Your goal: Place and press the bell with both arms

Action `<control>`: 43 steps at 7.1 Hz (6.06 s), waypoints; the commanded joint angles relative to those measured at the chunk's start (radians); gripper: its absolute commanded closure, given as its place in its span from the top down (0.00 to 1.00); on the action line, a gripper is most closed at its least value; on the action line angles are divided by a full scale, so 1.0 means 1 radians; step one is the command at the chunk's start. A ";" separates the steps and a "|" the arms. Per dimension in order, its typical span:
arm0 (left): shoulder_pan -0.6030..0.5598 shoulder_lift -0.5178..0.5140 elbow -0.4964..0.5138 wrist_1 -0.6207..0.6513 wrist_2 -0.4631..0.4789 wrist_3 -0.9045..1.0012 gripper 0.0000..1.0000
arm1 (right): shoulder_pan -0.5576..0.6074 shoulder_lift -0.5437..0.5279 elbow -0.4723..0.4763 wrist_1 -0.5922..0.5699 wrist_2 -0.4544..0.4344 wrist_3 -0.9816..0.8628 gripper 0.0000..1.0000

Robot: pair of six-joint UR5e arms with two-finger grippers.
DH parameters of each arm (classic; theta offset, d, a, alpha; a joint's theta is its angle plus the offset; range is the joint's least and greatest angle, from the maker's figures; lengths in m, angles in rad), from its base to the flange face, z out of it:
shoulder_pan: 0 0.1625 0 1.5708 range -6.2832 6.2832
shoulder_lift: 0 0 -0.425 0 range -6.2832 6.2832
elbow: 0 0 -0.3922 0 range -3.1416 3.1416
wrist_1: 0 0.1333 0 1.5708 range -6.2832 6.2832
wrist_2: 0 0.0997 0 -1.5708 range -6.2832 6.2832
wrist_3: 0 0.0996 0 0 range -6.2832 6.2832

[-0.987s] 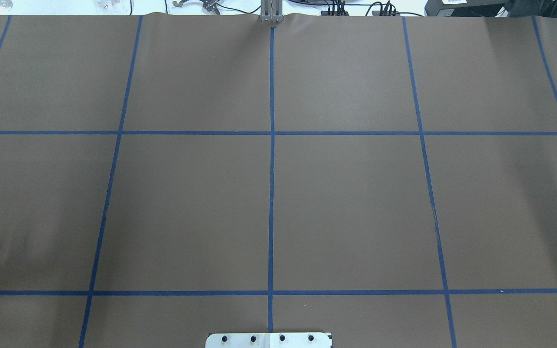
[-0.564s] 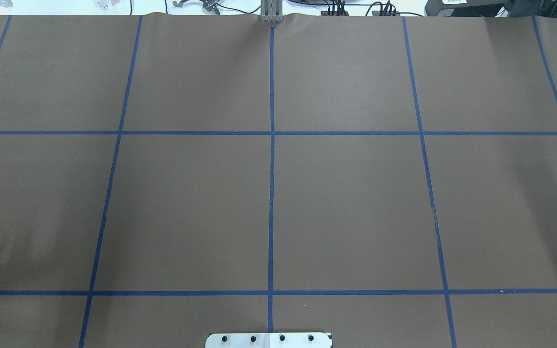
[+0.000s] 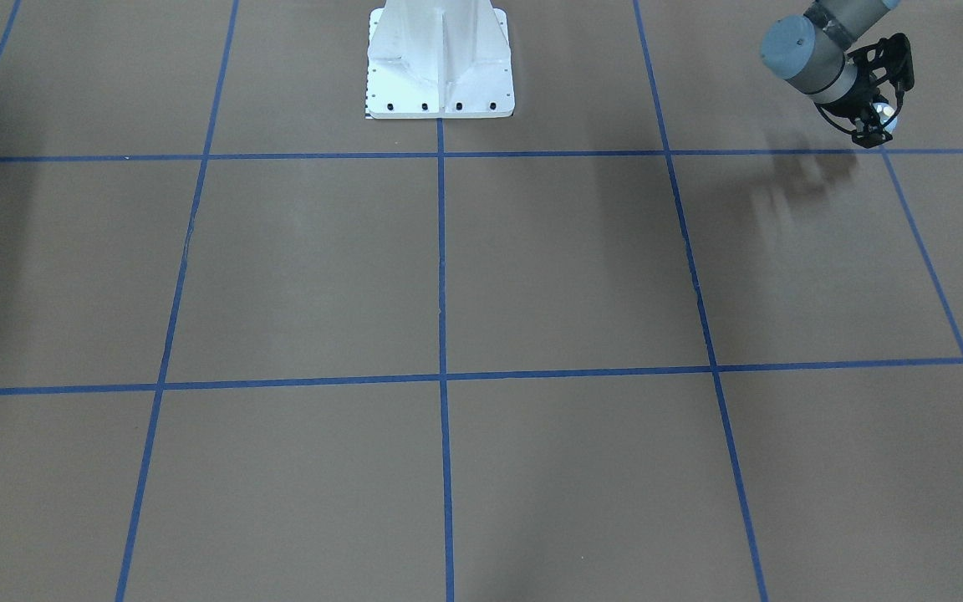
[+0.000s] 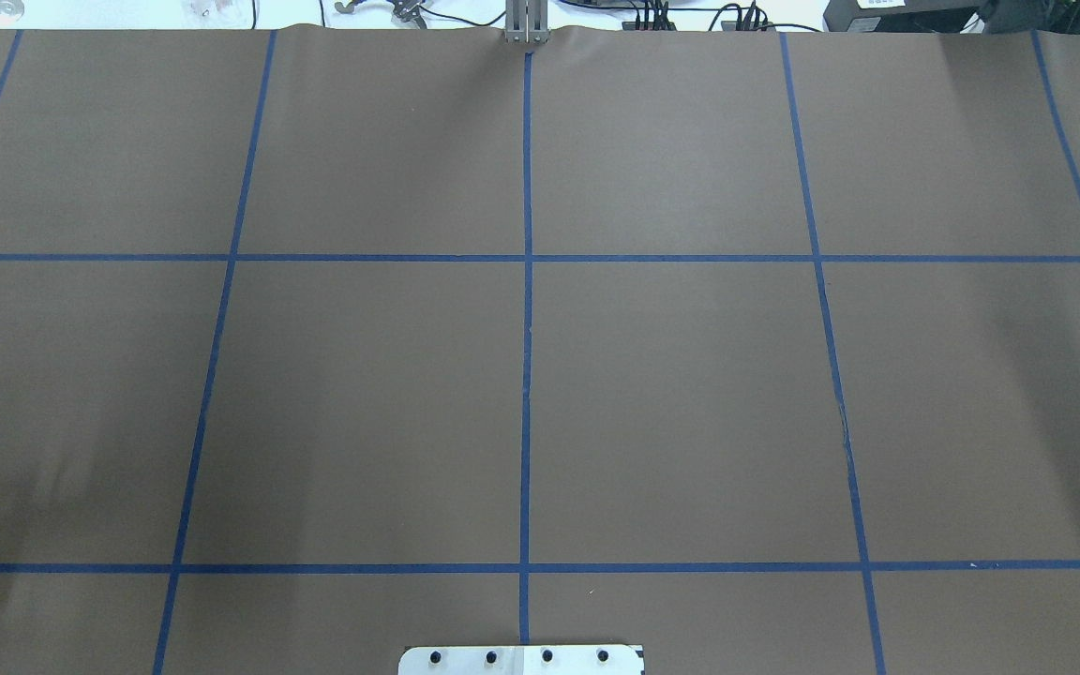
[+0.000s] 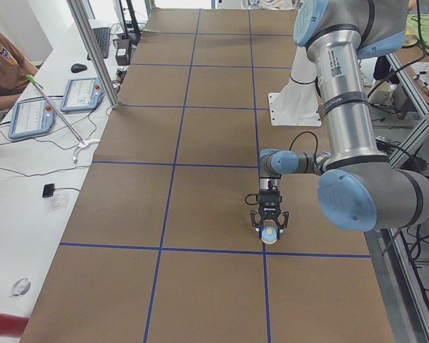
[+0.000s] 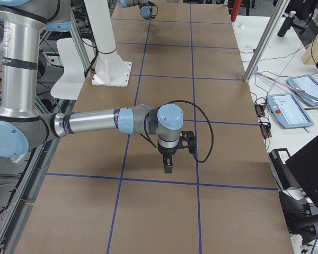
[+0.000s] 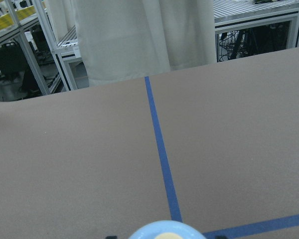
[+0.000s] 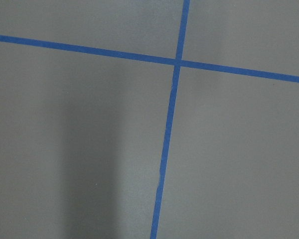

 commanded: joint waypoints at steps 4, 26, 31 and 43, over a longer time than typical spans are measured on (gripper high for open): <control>-0.391 -0.328 0.024 0.027 0.170 0.728 0.00 | 0.001 -0.008 -0.002 -0.002 0.001 0.005 1.00; -0.073 -1.273 0.904 -0.974 0.507 1.570 0.00 | -0.002 0.019 -0.027 -0.006 0.004 0.000 1.00; -0.097 -1.282 0.893 -1.016 0.507 1.554 1.00 | -0.016 0.023 -0.019 -0.003 -0.003 -0.005 1.00; -0.790 -0.441 0.281 -0.820 -0.447 2.060 1.00 | -0.688 0.682 -0.074 0.076 -0.141 1.118 0.78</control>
